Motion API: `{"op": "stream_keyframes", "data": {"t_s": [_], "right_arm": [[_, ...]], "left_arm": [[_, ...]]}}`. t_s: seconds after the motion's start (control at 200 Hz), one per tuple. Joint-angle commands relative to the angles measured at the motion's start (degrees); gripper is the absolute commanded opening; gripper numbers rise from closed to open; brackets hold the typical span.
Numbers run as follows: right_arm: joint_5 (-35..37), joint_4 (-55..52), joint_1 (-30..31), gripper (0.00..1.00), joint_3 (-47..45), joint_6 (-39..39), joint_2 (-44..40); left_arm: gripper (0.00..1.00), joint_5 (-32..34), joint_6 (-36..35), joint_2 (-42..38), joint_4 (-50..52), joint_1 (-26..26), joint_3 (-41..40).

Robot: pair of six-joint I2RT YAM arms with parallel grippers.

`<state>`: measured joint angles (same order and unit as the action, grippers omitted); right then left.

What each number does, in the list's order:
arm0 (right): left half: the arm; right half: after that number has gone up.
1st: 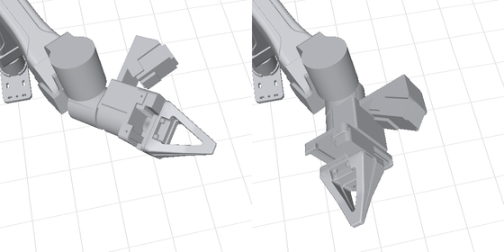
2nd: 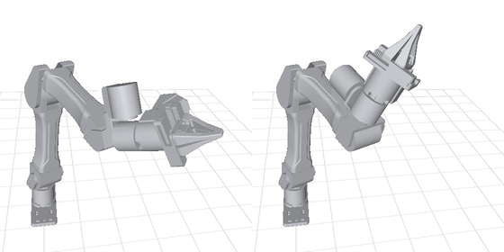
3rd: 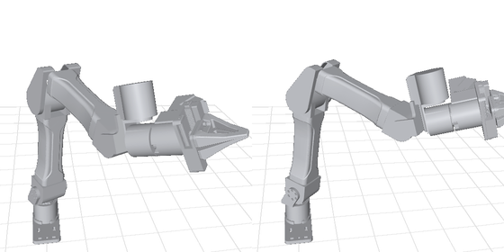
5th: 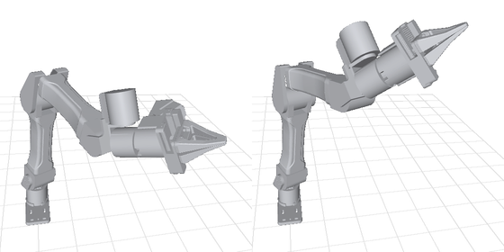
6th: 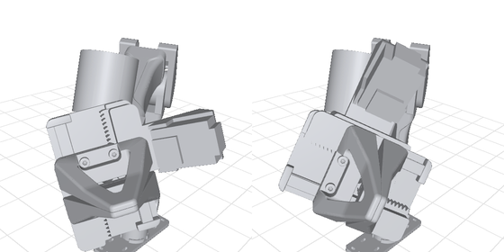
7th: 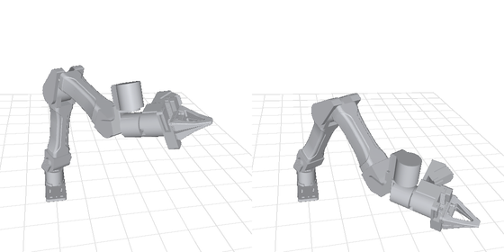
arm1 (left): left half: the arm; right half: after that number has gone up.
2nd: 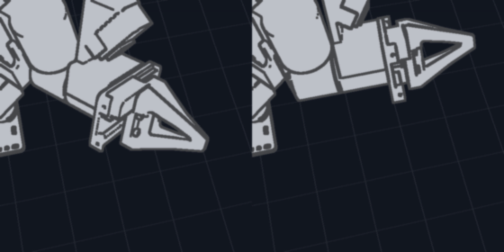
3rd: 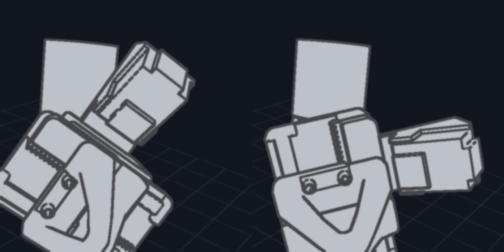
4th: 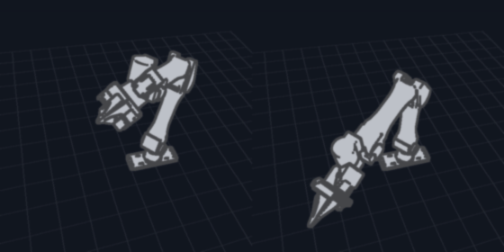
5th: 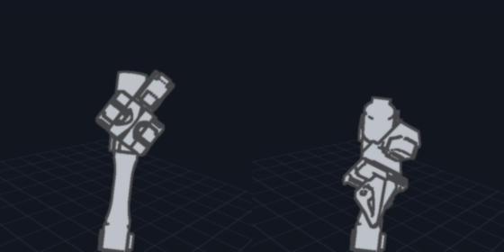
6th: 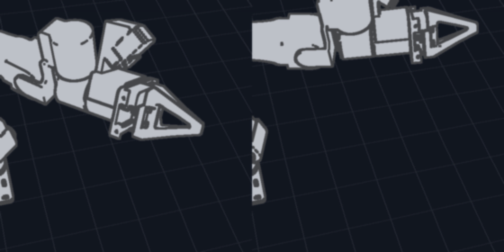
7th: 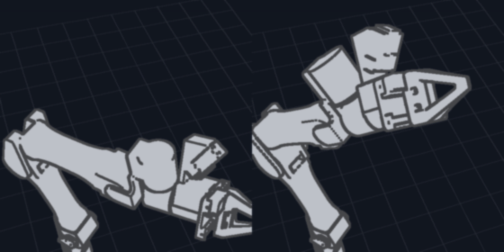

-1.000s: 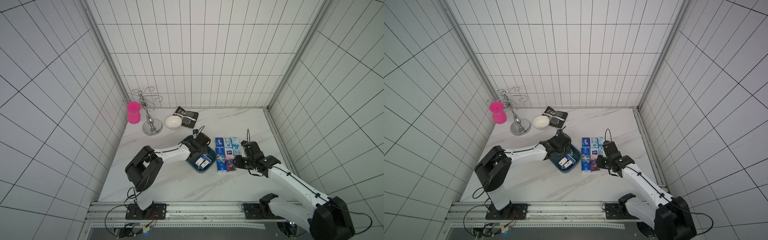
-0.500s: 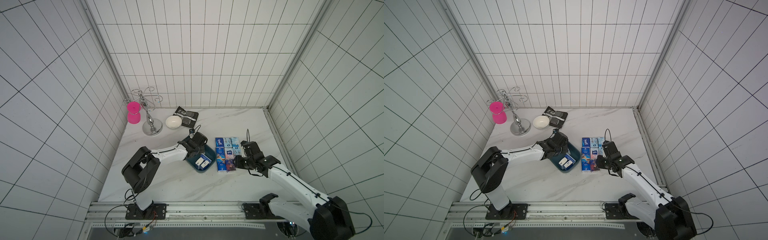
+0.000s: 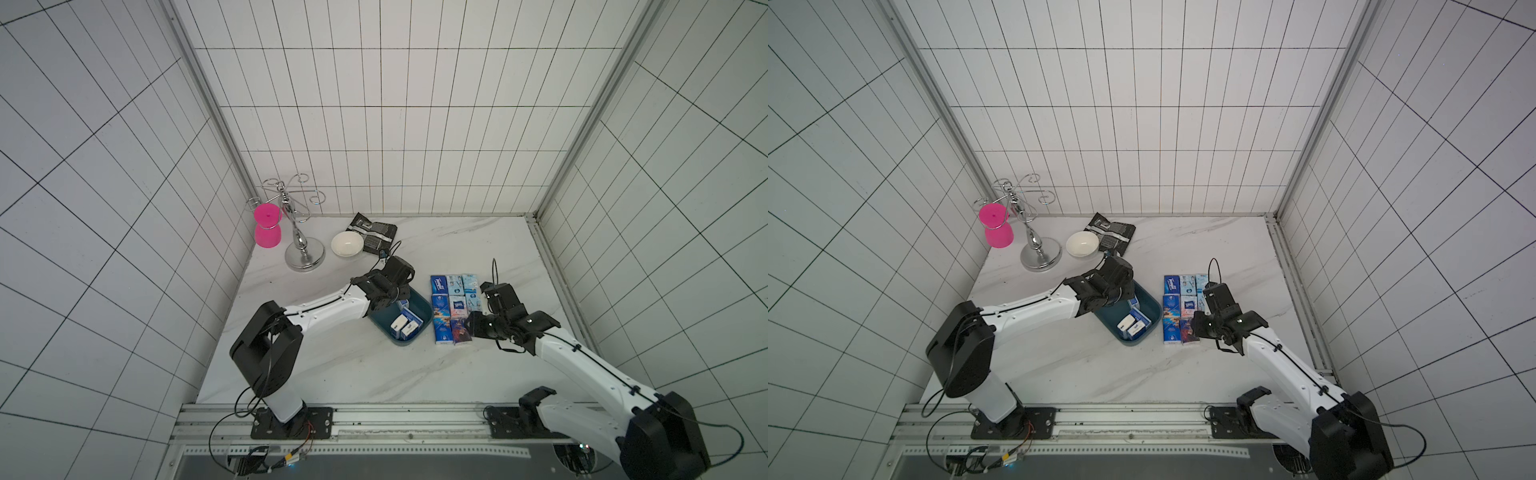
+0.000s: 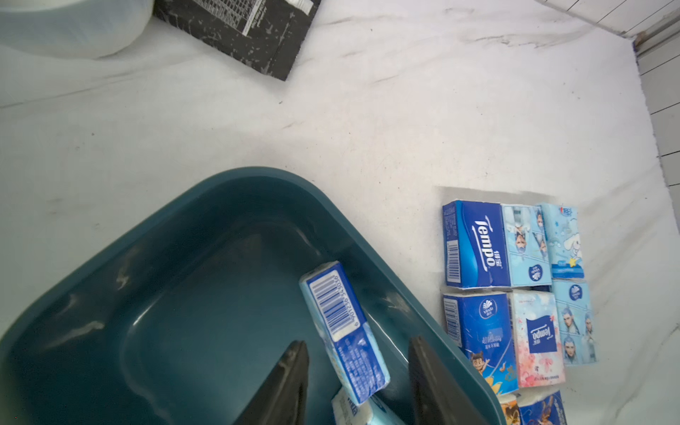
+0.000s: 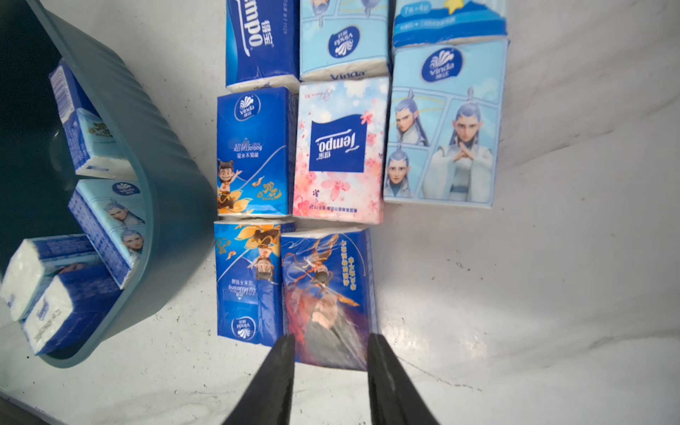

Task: Take the pocket tissues out of the storage box
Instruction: Pick up the pocket tissues from the storage box.

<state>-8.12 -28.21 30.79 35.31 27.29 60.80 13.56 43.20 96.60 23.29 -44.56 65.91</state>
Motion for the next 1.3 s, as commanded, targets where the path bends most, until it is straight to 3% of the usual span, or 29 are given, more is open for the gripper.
{"op": "stream_keyframes", "data": {"t_s": [0.0, 0.38, 0.63, 0.79, 0.885, 1.299], "right_arm": [[0.1, -1.3, 0.6, 0.37, 2.9, -1.0, 0.6], [0.2, -1.6, 0.7, 0.37, 2.8, -1.8, 0.3], [1.2, -2.3, 0.7, 0.37, 1.8, -1.6, -1.7], [1.4, -2.8, 0.7, 0.37, 1.9, -1.5, -2.8], [1.4, -3.2, 0.8, 0.37, 2.1, -1.5, -2.7], [2.9, -3.6, 0.4, 0.37, 3.2, -0.9, -3.6]], "left_arm": [[0.51, -0.8, 0.1, 3.6, 2.0, -0.4, 2.1], [0.52, -2.1, 0.6, 10.0, 1.6, 0.2, 5.0], [0.39, -3.8, 1.4, 11.5, 1.2, 0.8, 4.2], [0.22, -3.8, 1.5, 9.6, 0.8, 0.8, 2.4], [0.17, -3.3, 1.5, 8.0, 1.2, 0.9, 1.9], [0.17, 3.3, -3.1, -6.2, 3.0, -0.7, 0.0]]}}
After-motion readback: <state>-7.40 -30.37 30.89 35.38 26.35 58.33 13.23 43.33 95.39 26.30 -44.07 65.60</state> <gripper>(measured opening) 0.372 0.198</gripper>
